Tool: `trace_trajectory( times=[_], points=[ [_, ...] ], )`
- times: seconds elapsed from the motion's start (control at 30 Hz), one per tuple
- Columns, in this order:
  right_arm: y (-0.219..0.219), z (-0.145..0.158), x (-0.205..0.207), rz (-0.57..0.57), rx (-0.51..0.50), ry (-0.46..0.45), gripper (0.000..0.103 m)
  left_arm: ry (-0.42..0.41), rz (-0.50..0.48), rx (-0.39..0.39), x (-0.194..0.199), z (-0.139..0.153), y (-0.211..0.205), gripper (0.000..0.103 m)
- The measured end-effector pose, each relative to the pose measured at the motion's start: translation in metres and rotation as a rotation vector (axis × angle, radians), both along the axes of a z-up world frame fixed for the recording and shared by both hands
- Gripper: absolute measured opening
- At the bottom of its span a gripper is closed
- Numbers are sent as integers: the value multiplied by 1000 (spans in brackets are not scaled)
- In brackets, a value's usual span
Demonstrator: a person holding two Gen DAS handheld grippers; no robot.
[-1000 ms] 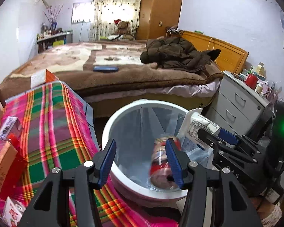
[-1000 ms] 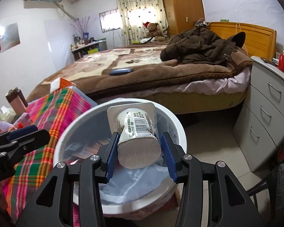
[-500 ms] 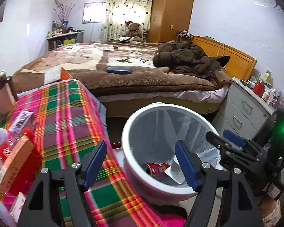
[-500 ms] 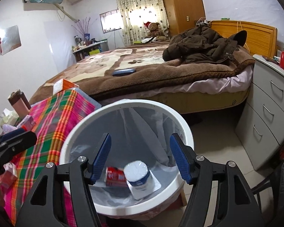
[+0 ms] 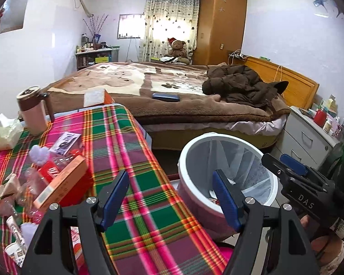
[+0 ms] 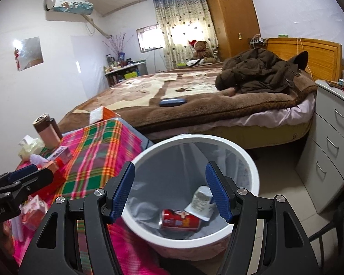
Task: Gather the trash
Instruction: 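Move both tools back over the table toward the remaining trash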
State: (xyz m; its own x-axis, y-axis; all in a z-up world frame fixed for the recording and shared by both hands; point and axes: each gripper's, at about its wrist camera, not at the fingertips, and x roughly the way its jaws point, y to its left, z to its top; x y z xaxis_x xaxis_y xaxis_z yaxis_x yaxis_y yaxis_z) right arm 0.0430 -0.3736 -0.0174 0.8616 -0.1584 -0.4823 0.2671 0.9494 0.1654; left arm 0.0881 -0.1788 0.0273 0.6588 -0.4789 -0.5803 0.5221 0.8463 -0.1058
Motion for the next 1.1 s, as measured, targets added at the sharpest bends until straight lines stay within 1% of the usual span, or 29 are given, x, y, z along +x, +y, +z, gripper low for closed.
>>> trace_trajectory(
  times=[0.23,0.33,0.43,0.53,0.63,0.77,0.8,0.9,0.97,1.1],
  points=[
    [24,-1,1,45,-2,-9,66,-12,53,-9,-8,2,35,77],
    [40,-2,1,80,-3,-10,66,-23,92,-10,-13,2,56,77],
    [55,-3,4,124,-10,-7,66,-19,128,-14,-15,-1,79,80],
    [73,-5,9,175,-12,-2,66,-35,177,8,-19,-4,101,81],
    [91,-10,14,228,-16,12,66,-17,220,-18,-20,-6,127,82],
    [109,-16,18,284,-9,24,66,-15,286,-2,-24,-12,157,84],
    [112,-18,20,297,-6,32,66,-8,305,4,-25,-15,165,84],
    [125,-25,24,331,4,56,66,21,347,-13,-23,-20,184,85],
    [131,-28,26,354,16,73,66,22,382,-3,-25,-25,195,85],
    [147,-34,27,399,13,98,66,69,414,-18,-27,-36,216,85]
  ],
)
